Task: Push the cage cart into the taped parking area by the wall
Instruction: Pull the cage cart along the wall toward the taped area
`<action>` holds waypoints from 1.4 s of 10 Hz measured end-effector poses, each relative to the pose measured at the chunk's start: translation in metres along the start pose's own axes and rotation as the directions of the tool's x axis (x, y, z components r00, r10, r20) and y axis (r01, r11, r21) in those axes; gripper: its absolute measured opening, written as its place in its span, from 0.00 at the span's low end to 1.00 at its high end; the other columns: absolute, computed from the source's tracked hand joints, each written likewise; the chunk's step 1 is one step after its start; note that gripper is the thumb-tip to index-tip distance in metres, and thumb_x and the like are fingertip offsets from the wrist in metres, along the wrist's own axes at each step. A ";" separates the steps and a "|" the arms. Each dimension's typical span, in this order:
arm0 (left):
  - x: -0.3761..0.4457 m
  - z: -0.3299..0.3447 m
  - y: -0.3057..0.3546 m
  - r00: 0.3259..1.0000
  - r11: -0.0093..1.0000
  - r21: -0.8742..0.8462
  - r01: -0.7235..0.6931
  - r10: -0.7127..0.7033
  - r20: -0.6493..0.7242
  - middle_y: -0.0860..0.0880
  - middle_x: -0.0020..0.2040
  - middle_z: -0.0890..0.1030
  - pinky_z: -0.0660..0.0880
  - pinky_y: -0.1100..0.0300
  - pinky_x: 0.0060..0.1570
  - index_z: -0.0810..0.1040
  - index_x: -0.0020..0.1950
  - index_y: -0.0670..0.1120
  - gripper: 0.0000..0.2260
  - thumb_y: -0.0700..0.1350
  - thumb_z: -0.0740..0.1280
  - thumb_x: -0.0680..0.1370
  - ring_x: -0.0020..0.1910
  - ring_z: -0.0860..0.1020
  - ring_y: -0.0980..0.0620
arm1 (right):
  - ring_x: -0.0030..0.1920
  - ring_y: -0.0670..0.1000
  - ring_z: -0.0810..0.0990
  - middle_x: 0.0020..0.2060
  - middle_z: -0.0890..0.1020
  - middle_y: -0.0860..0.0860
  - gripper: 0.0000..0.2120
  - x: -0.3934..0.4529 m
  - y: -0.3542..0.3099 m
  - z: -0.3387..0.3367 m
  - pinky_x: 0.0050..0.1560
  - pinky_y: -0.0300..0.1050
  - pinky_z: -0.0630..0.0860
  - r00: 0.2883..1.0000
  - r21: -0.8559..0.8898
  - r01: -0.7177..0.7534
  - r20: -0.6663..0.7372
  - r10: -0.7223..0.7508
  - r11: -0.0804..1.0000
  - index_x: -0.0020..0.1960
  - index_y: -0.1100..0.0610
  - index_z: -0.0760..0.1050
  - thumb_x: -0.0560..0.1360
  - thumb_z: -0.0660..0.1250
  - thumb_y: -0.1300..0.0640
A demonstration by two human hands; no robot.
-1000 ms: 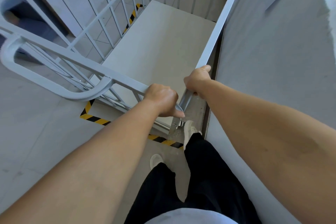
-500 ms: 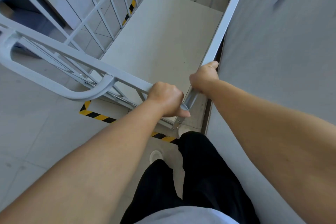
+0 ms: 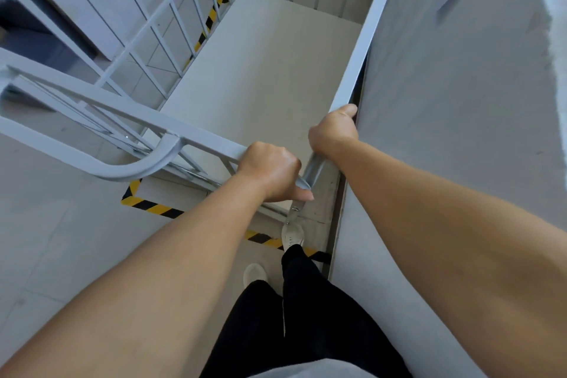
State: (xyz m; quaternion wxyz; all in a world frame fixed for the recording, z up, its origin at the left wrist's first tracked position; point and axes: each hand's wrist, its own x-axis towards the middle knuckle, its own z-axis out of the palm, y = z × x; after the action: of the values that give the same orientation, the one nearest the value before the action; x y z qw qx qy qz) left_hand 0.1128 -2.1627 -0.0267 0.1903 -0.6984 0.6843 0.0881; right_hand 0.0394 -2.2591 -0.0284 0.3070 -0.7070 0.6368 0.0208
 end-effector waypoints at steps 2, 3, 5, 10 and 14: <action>-0.015 0.011 -0.030 1.000 1.000 -0.004 0.018 -0.018 -0.007 0.52 0.36 0.71 0.67 0.59 0.37 0.71 0.40 0.51 0.25 0.73 0.58 0.70 0.37 0.71 0.49 | 0.51 0.54 0.69 0.61 0.74 0.53 0.25 -0.016 -0.027 0.008 0.39 0.38 0.64 0.977 -0.439 0.208 0.141 -0.162 0.874 0.70 0.57 0.66 0.74 0.61 0.67; -0.020 0.015 -0.043 0.999 0.999 -0.003 0.040 -0.040 0.008 0.52 0.36 0.73 0.68 0.59 0.37 0.73 0.41 0.51 0.26 0.74 0.58 0.70 0.37 0.72 0.49 | 0.48 0.52 0.72 0.56 0.75 0.50 0.24 -0.018 -0.039 0.017 0.43 0.43 0.64 0.962 -0.420 0.226 0.238 -0.134 0.879 0.66 0.57 0.71 0.71 0.63 0.69; -0.024 0.023 -0.061 0.999 0.999 -0.001 0.052 -0.052 0.004 0.52 0.42 0.79 0.66 0.59 0.35 0.78 0.45 0.51 0.28 0.74 0.57 0.70 0.39 0.74 0.50 | 0.34 0.47 0.62 0.36 0.70 0.49 0.19 -0.025 -0.053 0.031 0.35 0.42 0.54 0.971 -0.386 0.184 0.215 -0.106 0.904 0.62 0.58 0.72 0.72 0.62 0.68; -0.028 0.027 -0.060 0.991 0.988 -0.070 0.137 -0.137 0.001 0.53 0.32 0.72 0.66 0.59 0.38 0.69 0.32 0.49 0.27 0.73 0.59 0.70 0.38 0.74 0.48 | 0.37 0.55 0.69 0.41 0.69 0.54 0.13 -0.038 -0.065 0.028 0.36 0.43 0.63 0.977 -0.438 0.199 0.163 -0.140 0.877 0.60 0.60 0.63 0.77 0.59 0.62; -0.032 0.030 -0.063 0.993 0.994 -0.070 0.082 -0.087 -0.081 0.53 0.29 0.71 0.65 0.60 0.34 0.67 0.30 0.49 0.27 0.71 0.58 0.72 0.35 0.73 0.49 | 0.36 0.50 0.68 0.49 0.67 0.53 0.22 -0.028 -0.060 0.035 0.44 0.45 0.75 0.988 -0.194 0.135 0.106 -0.116 0.972 0.69 0.62 0.60 0.78 0.60 0.59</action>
State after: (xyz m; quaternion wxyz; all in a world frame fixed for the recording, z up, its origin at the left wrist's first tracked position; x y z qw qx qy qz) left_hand 0.1780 -2.1224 -0.0326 0.1415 -0.7358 0.6582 0.0731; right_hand 0.1015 -2.2182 -0.0212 0.2645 -0.7715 0.5702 0.0988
